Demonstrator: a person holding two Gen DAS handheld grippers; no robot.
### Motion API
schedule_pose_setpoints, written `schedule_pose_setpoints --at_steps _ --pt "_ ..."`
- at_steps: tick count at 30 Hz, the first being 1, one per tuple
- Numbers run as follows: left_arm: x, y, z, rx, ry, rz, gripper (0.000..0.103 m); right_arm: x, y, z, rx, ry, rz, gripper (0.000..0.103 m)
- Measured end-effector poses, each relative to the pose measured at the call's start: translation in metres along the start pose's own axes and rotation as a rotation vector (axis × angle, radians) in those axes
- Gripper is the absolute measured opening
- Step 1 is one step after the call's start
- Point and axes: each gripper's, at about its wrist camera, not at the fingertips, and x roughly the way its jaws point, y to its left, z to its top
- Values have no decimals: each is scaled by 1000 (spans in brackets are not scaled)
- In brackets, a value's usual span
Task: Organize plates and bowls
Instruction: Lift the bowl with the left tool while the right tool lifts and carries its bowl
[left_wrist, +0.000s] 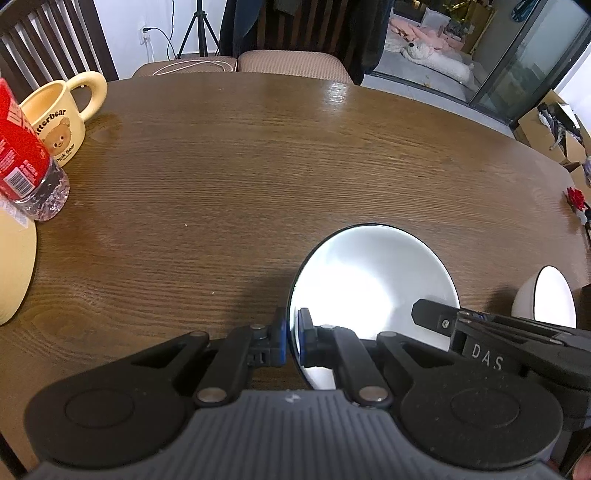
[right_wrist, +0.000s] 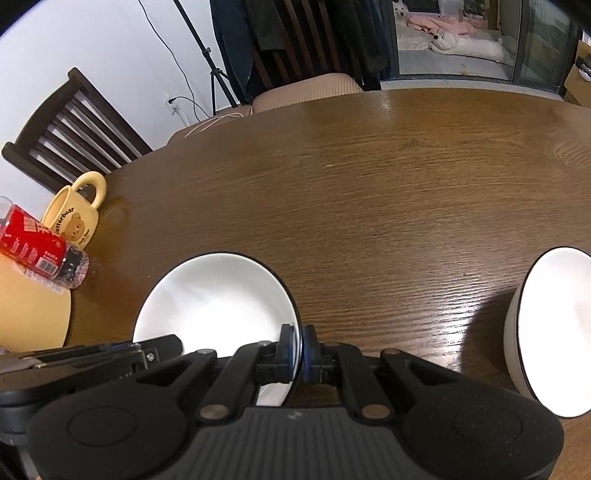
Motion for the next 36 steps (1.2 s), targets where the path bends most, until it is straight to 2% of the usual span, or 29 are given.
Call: schedule_pose_setpoints --at_steps 16,36 --pt "-41 0 -28 -12 -42 7 7 -39 12 -21 -34 -32 13 5" --pt "-99 1 -83 -48 -90 23 7 -96 26 -72 -81 -59 33 5"
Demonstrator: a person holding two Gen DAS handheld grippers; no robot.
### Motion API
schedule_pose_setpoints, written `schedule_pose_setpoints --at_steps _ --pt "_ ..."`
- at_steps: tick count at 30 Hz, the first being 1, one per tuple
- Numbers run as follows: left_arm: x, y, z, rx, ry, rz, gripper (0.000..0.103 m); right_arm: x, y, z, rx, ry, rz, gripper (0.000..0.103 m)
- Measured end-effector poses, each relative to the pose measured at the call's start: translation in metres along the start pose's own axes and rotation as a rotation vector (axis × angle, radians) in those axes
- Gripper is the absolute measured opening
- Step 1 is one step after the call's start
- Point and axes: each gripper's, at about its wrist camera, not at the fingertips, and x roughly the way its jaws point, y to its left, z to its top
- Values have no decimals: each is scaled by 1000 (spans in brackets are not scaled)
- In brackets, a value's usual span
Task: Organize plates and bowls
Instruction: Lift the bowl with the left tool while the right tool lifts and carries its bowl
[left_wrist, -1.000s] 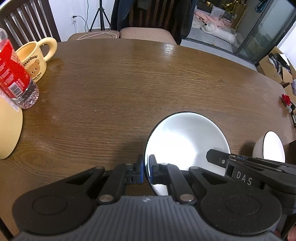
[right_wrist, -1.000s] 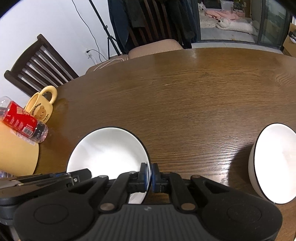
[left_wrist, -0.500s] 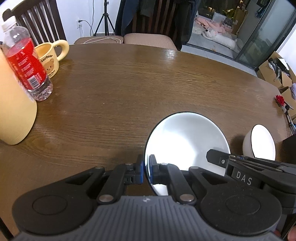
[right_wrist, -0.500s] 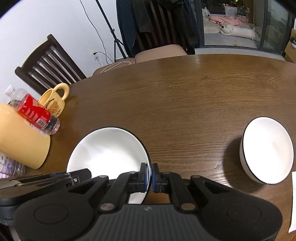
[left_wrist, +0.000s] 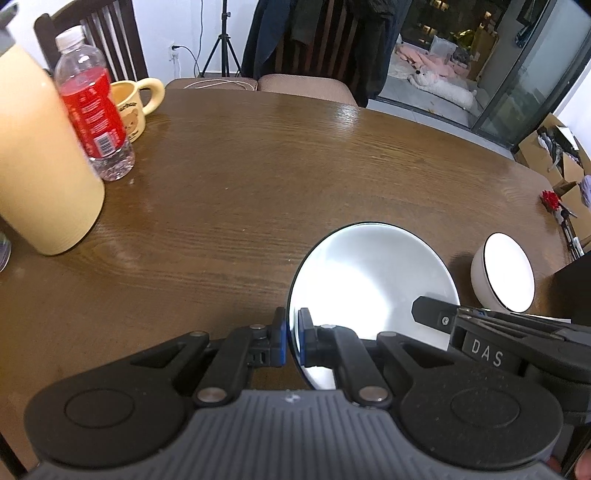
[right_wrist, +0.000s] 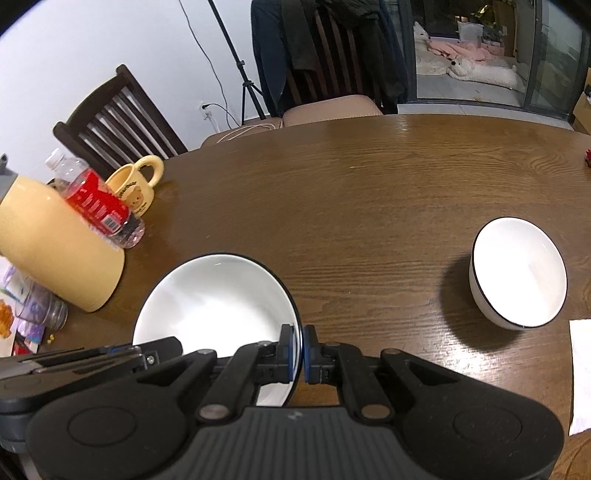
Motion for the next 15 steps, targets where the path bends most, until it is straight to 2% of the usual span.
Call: schedule_pose_setpoints --at_steps 15 --pt "-43 18 -37 -53 -31 26 7 -37 23 -32 -53 -5 35 5"
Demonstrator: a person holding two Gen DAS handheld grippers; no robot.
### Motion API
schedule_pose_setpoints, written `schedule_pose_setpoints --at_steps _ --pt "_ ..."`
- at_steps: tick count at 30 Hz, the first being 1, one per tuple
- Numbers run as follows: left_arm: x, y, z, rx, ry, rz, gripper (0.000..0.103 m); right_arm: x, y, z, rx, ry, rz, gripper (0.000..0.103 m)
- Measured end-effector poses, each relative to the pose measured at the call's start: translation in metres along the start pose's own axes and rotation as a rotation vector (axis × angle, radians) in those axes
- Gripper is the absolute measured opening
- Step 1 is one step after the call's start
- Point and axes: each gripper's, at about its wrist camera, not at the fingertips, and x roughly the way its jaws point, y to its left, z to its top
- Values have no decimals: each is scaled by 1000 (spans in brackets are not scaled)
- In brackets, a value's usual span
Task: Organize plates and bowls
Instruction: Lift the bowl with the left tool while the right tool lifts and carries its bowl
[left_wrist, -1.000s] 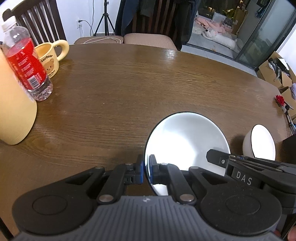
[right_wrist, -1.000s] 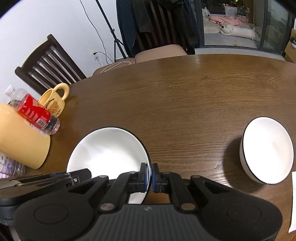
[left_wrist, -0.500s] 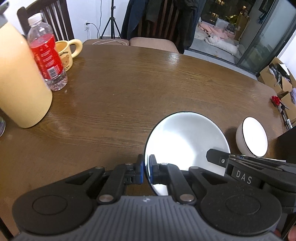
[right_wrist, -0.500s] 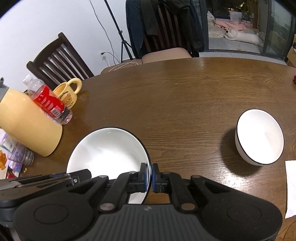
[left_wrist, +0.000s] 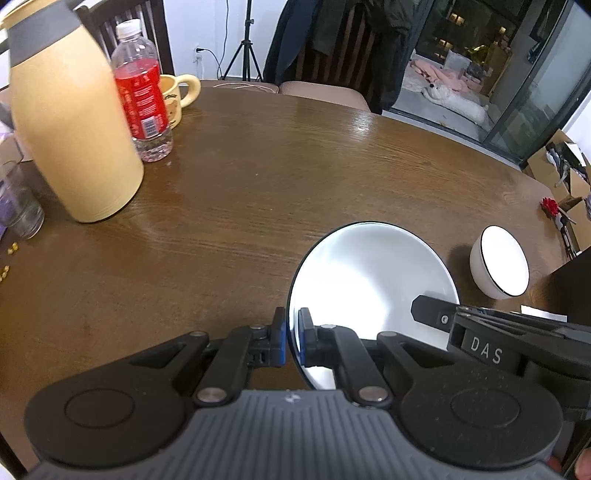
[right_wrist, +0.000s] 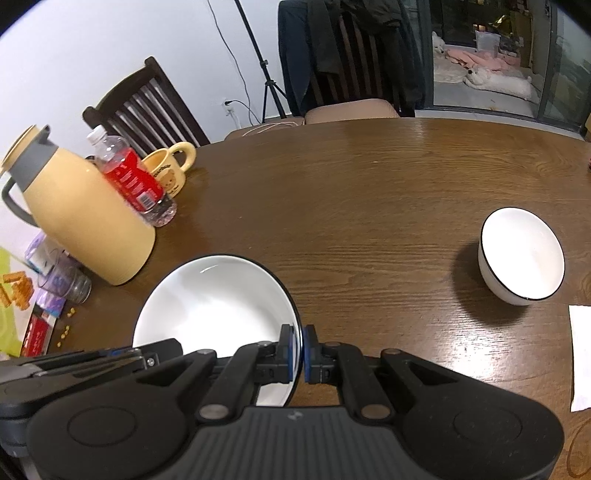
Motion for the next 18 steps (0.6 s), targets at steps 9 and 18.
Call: schedule_pose_setpoints --at_steps 9,18 --pt "-19 11 -20 -30 -13 19 7 -13 16 -16 -30 3 20 6" --pt "-37 21 -41 -60 -22 41 7 -24 28 -32 -63 10 44 6"
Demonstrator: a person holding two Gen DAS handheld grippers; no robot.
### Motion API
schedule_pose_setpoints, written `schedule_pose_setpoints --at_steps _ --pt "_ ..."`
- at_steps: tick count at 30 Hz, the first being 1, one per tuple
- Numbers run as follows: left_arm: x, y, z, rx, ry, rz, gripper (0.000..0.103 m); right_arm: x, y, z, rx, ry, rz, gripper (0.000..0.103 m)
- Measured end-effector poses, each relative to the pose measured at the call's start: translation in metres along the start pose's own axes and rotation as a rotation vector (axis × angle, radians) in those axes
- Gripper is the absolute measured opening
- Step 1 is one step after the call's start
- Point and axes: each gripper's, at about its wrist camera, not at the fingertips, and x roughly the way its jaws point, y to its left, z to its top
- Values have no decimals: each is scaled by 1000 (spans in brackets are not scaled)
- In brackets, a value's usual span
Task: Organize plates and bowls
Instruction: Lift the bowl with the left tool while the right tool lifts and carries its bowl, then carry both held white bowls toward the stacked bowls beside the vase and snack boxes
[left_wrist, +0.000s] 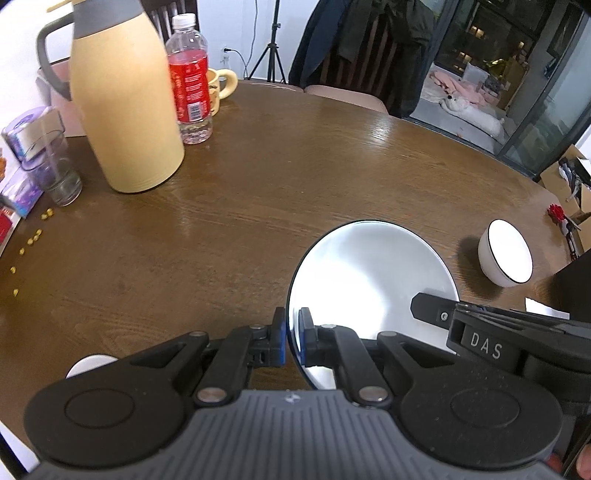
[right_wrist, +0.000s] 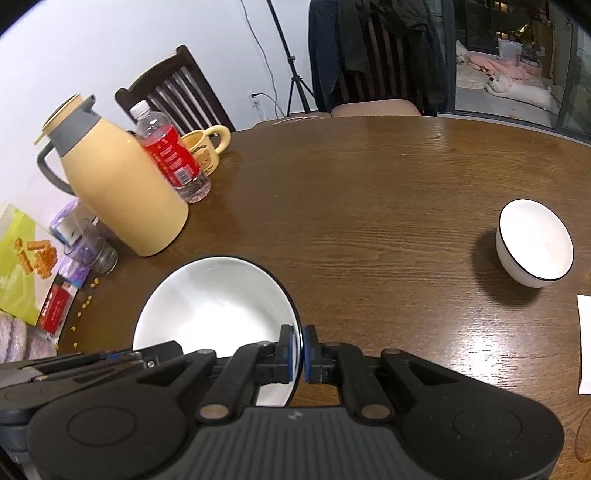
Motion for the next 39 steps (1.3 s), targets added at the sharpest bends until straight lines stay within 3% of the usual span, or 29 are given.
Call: schedule_pose_setpoints --at_steps 39 --pt "-51 77 -54 -148 -21 75 7 -9 83 -46 -137 42 93 6"
